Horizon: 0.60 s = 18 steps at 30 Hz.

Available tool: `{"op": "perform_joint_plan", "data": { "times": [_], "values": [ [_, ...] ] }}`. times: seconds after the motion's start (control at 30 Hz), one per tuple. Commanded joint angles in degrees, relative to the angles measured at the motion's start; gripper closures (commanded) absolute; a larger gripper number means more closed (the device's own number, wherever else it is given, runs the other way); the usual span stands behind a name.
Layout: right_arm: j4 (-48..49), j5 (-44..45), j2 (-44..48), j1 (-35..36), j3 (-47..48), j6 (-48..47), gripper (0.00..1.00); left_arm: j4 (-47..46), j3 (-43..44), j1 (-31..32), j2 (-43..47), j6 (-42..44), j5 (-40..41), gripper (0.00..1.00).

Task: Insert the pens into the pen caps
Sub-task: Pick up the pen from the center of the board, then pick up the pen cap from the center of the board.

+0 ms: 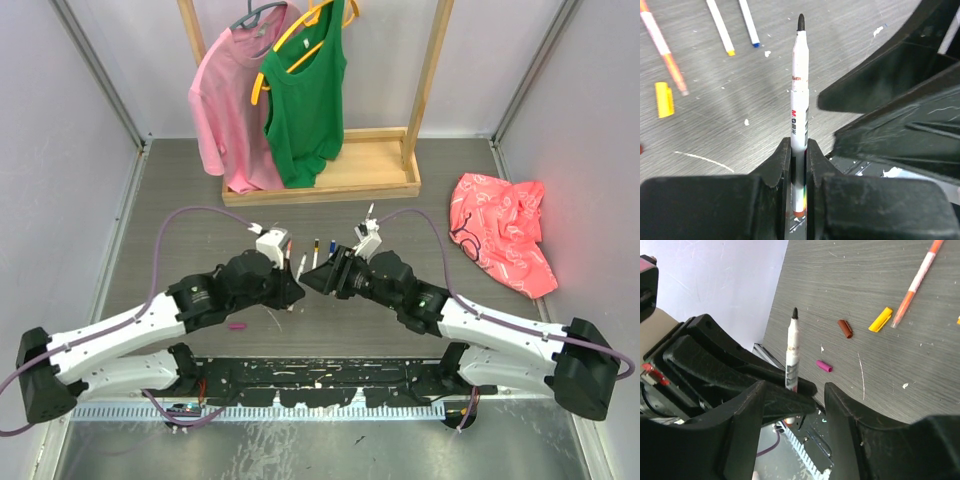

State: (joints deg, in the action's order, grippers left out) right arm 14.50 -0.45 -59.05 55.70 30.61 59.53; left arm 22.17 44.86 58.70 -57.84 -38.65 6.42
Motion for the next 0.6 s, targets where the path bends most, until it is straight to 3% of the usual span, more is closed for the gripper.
{"op": "perform_joint_plan", "data": {
  "times": [0.0, 0.3, 0.57],
  "values": [
    [-8.5, 2.8, 2.1, 0.5, 5.9, -9.1, 0.43, 6.2, 3.1, -0.6, 6.6, 1.0, 8.5, 1.0],
    [-14.8, -0.1, -0.9, 0.4, 8.1, -19.6, 0.37, 18.2, 4.1, -1.1, 23.3, 1.9, 22.5, 1.0],
    [-18.4, -6.5, -13.7, 0.6, 16.0, -28.3, 0.37, 23.1, 3.6, -1.1, 36.6, 7.0, 22.4, 1.0]
  ]
}}
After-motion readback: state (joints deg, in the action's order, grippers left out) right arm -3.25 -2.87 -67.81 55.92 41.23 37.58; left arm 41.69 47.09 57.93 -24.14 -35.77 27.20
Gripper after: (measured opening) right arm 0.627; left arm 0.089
